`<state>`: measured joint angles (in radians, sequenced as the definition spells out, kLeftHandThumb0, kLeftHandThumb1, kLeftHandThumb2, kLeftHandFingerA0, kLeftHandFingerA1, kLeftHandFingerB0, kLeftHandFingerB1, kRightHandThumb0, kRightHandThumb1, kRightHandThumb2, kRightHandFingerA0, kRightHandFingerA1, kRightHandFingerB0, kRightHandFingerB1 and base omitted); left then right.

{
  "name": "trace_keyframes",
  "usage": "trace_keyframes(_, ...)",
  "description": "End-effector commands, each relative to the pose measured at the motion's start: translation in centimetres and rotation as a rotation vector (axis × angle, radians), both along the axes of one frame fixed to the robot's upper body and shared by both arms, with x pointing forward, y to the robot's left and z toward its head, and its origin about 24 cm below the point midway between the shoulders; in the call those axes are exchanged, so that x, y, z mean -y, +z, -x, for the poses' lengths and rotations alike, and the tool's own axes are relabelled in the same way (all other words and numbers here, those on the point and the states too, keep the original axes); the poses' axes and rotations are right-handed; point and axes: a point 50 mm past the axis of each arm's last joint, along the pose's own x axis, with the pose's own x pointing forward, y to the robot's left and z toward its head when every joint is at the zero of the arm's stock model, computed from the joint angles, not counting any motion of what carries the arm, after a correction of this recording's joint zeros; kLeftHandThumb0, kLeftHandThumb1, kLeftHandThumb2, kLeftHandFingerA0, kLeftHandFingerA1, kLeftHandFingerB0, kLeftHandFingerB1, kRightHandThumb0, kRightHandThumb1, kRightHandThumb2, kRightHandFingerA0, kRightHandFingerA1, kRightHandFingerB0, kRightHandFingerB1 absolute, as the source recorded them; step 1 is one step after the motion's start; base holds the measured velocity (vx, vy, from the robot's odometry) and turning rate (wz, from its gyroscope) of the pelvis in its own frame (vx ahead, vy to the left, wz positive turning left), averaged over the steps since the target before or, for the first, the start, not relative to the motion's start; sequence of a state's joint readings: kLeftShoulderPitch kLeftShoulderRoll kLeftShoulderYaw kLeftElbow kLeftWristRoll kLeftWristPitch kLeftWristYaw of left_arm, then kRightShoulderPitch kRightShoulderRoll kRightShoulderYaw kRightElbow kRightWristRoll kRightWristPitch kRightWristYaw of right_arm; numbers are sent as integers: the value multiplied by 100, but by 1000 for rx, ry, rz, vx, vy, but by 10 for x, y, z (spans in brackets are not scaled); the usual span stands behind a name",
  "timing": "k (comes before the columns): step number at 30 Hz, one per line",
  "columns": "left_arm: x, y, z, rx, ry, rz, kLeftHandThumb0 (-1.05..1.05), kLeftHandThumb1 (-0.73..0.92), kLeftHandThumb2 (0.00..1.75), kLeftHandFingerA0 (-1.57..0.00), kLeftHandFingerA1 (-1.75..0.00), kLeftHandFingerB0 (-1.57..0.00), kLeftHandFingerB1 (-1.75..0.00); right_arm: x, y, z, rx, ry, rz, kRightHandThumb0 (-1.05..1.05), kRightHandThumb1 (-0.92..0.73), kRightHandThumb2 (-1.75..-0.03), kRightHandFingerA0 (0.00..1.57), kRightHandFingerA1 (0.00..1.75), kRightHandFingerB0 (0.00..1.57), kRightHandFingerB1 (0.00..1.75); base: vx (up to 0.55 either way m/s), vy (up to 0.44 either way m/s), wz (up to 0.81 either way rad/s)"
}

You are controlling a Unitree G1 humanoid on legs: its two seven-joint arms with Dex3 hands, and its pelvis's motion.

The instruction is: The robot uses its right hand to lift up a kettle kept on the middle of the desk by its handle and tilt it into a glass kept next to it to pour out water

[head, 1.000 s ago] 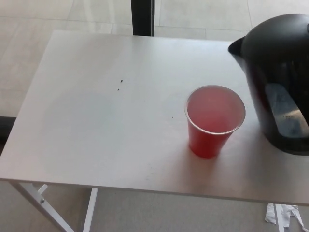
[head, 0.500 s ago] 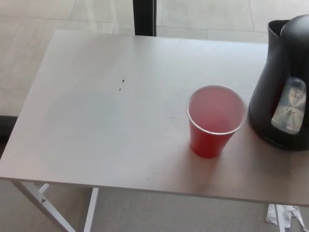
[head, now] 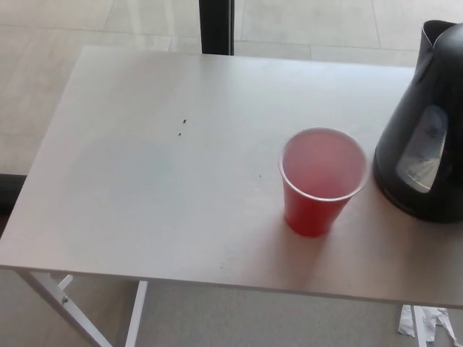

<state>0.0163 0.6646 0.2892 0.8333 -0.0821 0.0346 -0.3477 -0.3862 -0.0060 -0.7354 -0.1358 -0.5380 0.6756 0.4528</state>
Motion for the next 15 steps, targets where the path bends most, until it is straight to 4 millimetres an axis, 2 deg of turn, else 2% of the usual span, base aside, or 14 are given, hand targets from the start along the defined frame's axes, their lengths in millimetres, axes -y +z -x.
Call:
trace_keyframes(1, -7, 7, 5, 15, 14, -29, -105, 64, 106, -55, -63, -42, -90, -11, -1, 9, 37, 273, -5, -53, -63, -58, 77, 86, 35, 40, 0, 0, 0)
trace_keyframes(2, -7, 7, 5, 16, 17, -28, -105, 49, 136, -55, -61, -41, -89, -11, 0, 11, -3, 301, 82, -54, -61, -58, 64, 63, 17, 30, 0, 0, 0)
trace_keyframes(3, -7, 6, 5, 14, 17, -28, -105, 50, 136, -55, -62, -41, -90, -10, 0, 13, -11, 363, 71, -70, -42, -80, 2, 39, 0, 12, 0, 0, 0)
trace_keyframes(4, -7, 6, 5, 13, 18, -25, -105, 50, 136, -55, -62, -41, -90, -8, 0, 14, -17, 424, 55, -70, -42, -80, 2, 39, 0, 12, 0, 0, 0)
trace_keyframes(5, -8, 6, 5, 14, 19, -26, -105, 65, 105, -55, -63, -43, -90, -7, 2, 15, -36, 449, 89, -80, -47, -76, 0, 0, 0, 0, 0, 0, 0)
trace_keyframes(8, -8, 5, 7, 11, 24, -25, -105, 65, 105, -55, -63, -43, -90, -6, 5, 17, -82, 506, 157, -84, -45, -76, 0, 0, 0, 0, 0, 0, 0)
trace_keyframes(9, -9, 3, 9, 0, 32, -17, -105, 46, 132, -51, -59, -39, -88, -5, 7, 18, -92, 504, 216, -88, -48, -72, 0, 0, 0, 0, 0, 0, 0)
trace_keyframes(10, -9, 4, 8, 4, 46, -18, -105, 61, 106, -59, -66, -46, -91, -3, 8, 18, -101, 490, 235, -93, -55, -58, 0, 0, 0, 0, 0, 0, 0)
trace_keyframes(11, -9, 4, 7, 1, 45, -21, -105, 63, 107, -56, -62, -43, -88, 0, 8, 20, -89, 466, 235, -101, -56, -59, 0, 0, 0, 0, 0, 0, 0)
trace_keyframes(13, -9, 4, 9, 5, 34, -26, -105, 63, 106, -59, -66, -47, -92, 4, 9, 21, -78, 442, 254, -101, -57, -58, 0, 0, 0, 0, 0, 0, 0)
trace_keyframes(14, -9, 3, 11, 5, 32, -30, -105, 64, 105, -56, -64, -45, -90, 6, 10, 23, -63, 433, 256, -100, -46, -78, 0, 0, 0, 0, 0, 0, 0)
trace_keyframes(15, -10, 4, 11, 4, 29, -28, -105, 63, 105, -55, -62, -42, -90, 7, 10, 23, -59, 432, 250, -97, -57, -58, 0, 0, 0, 0, 0, 0, 0)
